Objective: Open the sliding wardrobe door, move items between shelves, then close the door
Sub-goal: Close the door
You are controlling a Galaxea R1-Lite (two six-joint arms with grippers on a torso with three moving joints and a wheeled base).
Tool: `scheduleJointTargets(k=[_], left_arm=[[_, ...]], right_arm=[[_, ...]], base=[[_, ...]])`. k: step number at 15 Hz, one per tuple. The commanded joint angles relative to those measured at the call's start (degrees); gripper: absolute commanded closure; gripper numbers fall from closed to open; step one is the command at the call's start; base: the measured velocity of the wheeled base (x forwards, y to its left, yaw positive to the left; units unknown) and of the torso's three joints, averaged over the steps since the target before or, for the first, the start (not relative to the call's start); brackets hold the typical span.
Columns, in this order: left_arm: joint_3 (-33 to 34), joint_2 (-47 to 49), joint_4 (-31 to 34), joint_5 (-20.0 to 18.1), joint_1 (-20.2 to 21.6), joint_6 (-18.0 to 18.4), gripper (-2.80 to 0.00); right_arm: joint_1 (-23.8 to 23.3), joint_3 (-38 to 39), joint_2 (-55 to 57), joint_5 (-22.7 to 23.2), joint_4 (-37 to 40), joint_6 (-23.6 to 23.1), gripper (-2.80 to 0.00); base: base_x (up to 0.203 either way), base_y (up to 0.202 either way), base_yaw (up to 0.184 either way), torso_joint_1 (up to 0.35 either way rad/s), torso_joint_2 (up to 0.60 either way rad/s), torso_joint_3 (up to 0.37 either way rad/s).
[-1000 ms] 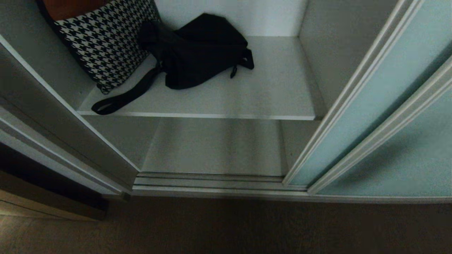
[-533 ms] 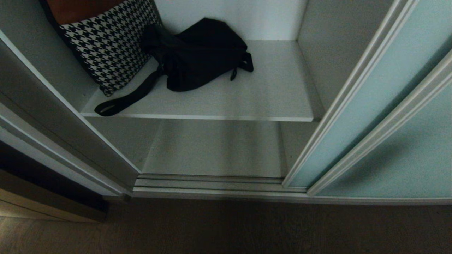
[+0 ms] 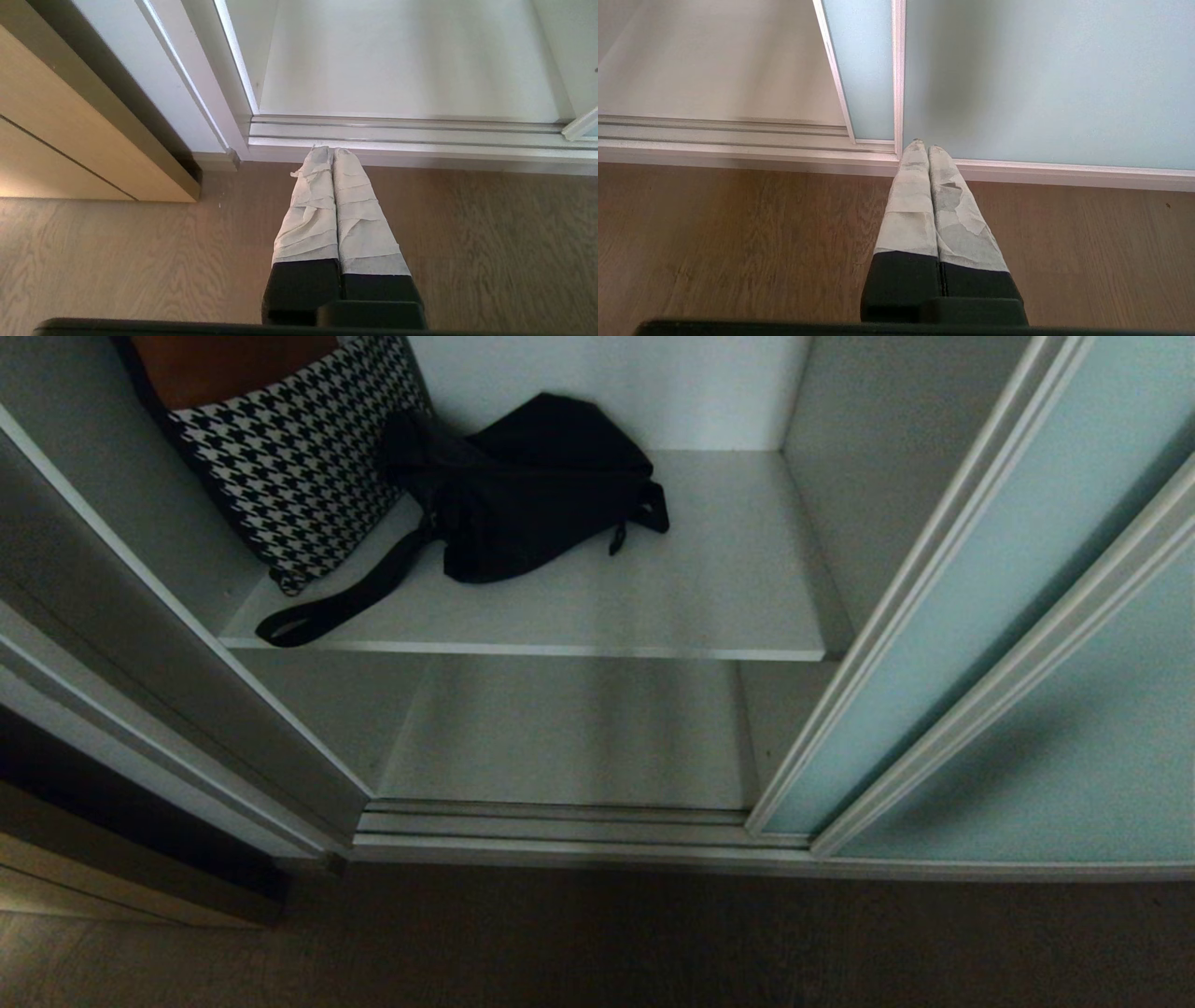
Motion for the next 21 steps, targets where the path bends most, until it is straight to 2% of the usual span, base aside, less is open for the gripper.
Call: scheduleJointTargets(k=[1, 17, 19, 21], left_arm=[[0.0, 0.1, 0.0, 0.0, 0.0, -0.1, 0.00], [0.0, 0.1, -0.2, 0.0, 0.0, -1.7, 0.00], [0.0, 0.1, -0.2, 0.0, 0.0, -1.7, 0.00], [0.0, 0.1, -0.2, 0.0, 0.0, -1.7, 0.00]], right_arm=[[0.0, 0.0, 0.0, 0.0, 0.0, 0.0, 0.00], [0.0, -0.7, 0.0, -0.1, -0.2, -0.1, 0.00], [0.0, -6.8, 0.0, -0.8, 2.0, -0.3, 0.00], [0.0, -17.5, 0.1, -1.1, 12.3, -0.2, 0.00]], base=[[0.000, 0.000, 0.000, 0.000, 0.00, 0.000], [0.000, 0.000, 0.000, 0.000, 0.00, 0.000], [0.000, 0.000, 0.000, 0.000, 0.00, 0.000], [0.000, 0.000, 0.000, 0.000, 0.00, 0.000]])
